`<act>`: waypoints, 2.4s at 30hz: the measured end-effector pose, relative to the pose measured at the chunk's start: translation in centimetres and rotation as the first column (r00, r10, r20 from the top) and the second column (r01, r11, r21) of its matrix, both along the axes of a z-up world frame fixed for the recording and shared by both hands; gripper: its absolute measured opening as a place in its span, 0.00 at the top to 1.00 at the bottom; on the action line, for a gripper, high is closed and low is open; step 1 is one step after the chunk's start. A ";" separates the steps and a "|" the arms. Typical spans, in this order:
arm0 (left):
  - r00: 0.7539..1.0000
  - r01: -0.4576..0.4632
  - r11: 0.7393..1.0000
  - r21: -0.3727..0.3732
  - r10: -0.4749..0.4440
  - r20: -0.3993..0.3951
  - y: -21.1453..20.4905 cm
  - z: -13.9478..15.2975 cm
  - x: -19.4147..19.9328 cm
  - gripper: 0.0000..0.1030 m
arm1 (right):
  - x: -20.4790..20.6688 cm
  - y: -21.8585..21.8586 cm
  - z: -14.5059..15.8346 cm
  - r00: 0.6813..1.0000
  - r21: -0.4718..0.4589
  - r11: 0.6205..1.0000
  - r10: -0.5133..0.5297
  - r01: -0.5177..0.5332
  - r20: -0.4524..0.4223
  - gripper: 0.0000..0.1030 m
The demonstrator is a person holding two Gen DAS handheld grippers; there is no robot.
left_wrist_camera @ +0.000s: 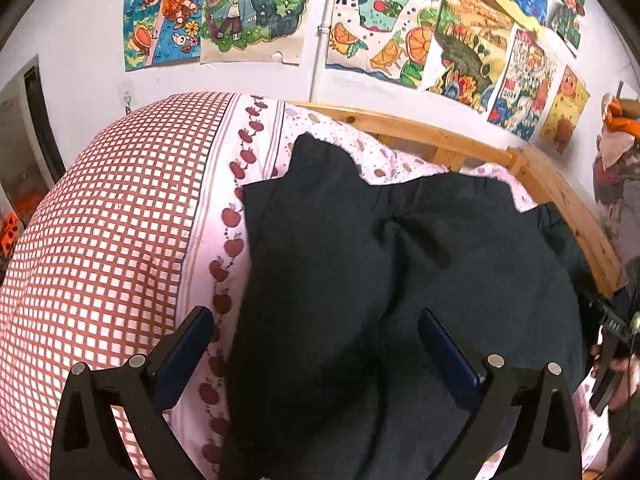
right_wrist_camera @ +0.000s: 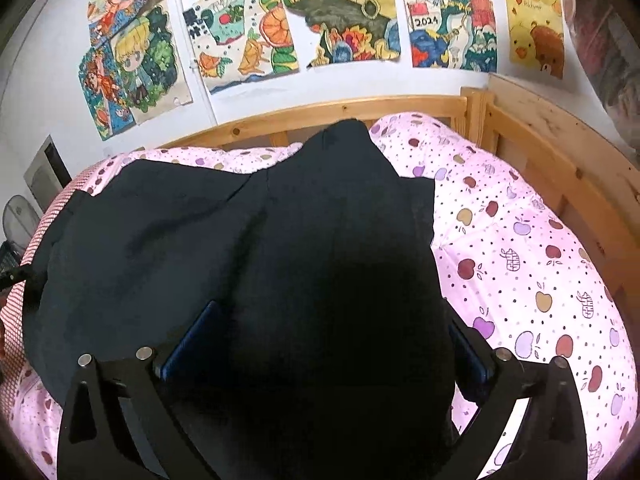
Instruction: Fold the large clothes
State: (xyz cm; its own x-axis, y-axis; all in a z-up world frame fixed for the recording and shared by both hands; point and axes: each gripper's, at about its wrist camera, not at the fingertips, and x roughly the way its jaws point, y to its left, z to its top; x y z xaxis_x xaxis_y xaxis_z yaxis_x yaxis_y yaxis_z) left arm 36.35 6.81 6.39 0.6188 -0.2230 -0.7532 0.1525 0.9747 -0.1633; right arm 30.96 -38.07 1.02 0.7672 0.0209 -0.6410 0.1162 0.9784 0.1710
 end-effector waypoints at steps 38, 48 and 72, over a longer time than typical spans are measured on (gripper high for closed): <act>0.941 -0.015 1.000 0.019 0.008 0.337 -4.3 3.6 -12.6 0.00 | -10.8 7.6 7.3 0.957 -0.105 0.991 0.114 -0.089 0.266 0.01; 0.938 -0.060 0.998 -0.002 0.057 0.342 -3.8 3.3 -16.5 0.00 | -15.4 9.4 7.8 0.935 -0.093 0.991 0.122 -0.096 0.332 0.01; 0.897 -0.062 0.997 0.046 0.035 0.441 -3.0 3.8 -25.9 0.00 | -24.1 11.9 7.7 0.910 -0.118 0.986 0.157 -0.120 0.384 0.01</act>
